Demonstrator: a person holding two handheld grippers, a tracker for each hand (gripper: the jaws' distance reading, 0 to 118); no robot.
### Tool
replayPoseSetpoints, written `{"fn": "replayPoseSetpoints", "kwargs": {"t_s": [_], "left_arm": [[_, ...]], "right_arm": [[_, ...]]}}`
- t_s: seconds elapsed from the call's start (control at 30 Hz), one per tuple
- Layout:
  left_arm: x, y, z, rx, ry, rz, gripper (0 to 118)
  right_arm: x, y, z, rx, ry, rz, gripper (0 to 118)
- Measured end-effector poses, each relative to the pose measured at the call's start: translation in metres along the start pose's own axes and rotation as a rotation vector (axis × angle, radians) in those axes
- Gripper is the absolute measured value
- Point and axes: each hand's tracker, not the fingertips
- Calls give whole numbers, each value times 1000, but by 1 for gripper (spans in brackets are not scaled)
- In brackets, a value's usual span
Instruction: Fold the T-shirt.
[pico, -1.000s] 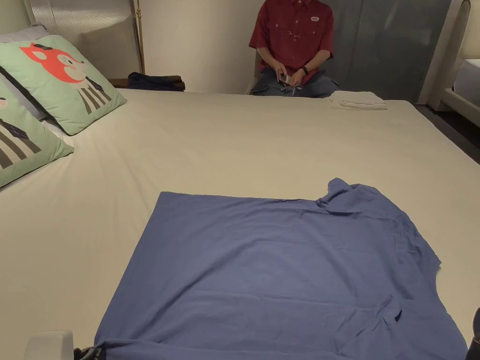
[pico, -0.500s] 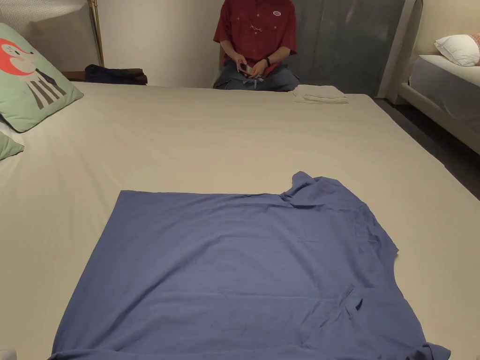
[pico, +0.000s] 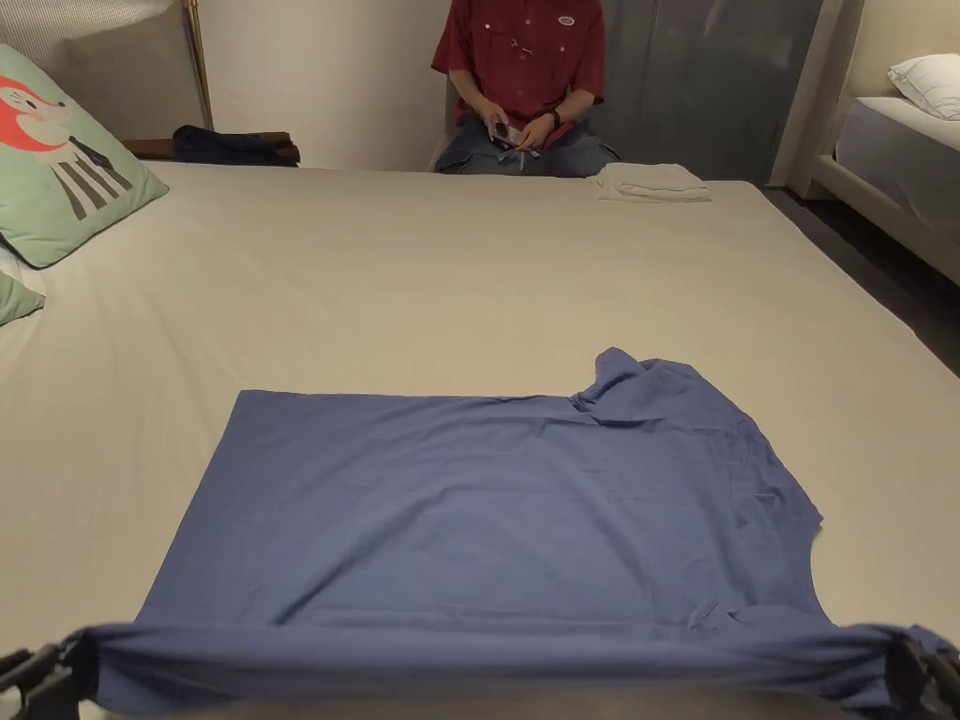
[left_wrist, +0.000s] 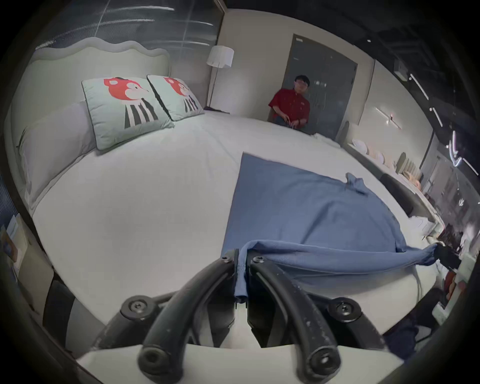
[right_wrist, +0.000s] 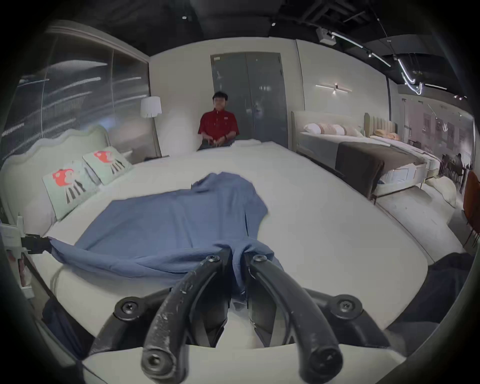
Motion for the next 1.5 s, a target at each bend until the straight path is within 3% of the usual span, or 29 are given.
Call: {"fn": "replayPoseSetpoints", "kwargs": {"t_s": [0.13, 0.3, 0.53, 0.73, 0.77, 0.87, 0.9, 0.97, 1.07, 1.1, 1.13, 1.17, 1.2, 1.23, 1.27, 1.5], "left_arm": [[13, 52, -39, 14, -28, 19, 1], [31, 91, -110, -67, 8, -20, 1], [34, 103, -185, -199, 53, 12, 1], [25, 101, -198, -226, 38, 69, 1], [26, 101, -194, -205, 36, 67, 5], [30, 107, -168, -64, 89, -12, 74], [32, 108, -156, 3, 107, -30, 96], [34, 109, -129, 121, 95, -67, 103], [36, 107, -97, 186, 67, -71, 100], [37, 104, -87, 193, 57, -67, 89], [37, 100, -77, 202, 41, -67, 72], [39, 95, -68, 207, 35, -72, 44], [41, 91, -65, 208, 34, -77, 4], [42, 86, -61, 203, 40, -87, 0], [43, 81, -56, 203, 44, -89, 0], [35, 61, -53, 92, 8, -116, 0]], "right_arm": [[-7, 44, -48, 6, -10, 14, 7], [-9, 74, -126, -106, -31, 10, 7], [-12, 76, -209, -284, -71, 34, 7], [-10, 68, -227, -307, -84, 54, 8], [-10, 69, -224, -290, -89, 56, 14], [-10, 76, -205, -171, -126, 104, 88], [-10, 79, -195, -122, -136, 105, 105], [-12, 84, -172, -23, -141, 110, 105], [-18, 86, -144, 55, -115, 99, 105], [-20, 85, -136, 65, -109, 97, 102], [-22, 84, -129, 75, -107, 98, 94], [-25, 82, -122, 89, -105, 97, 80], [-28, 80, -115, 104, -114, 99, 50], [-31, 78, -109, 113, -119, 104, 22], [-33, 76, -106, 116, -115, 113, 2], [-34, 63, -90, 99, -72, 106, 0]]}}
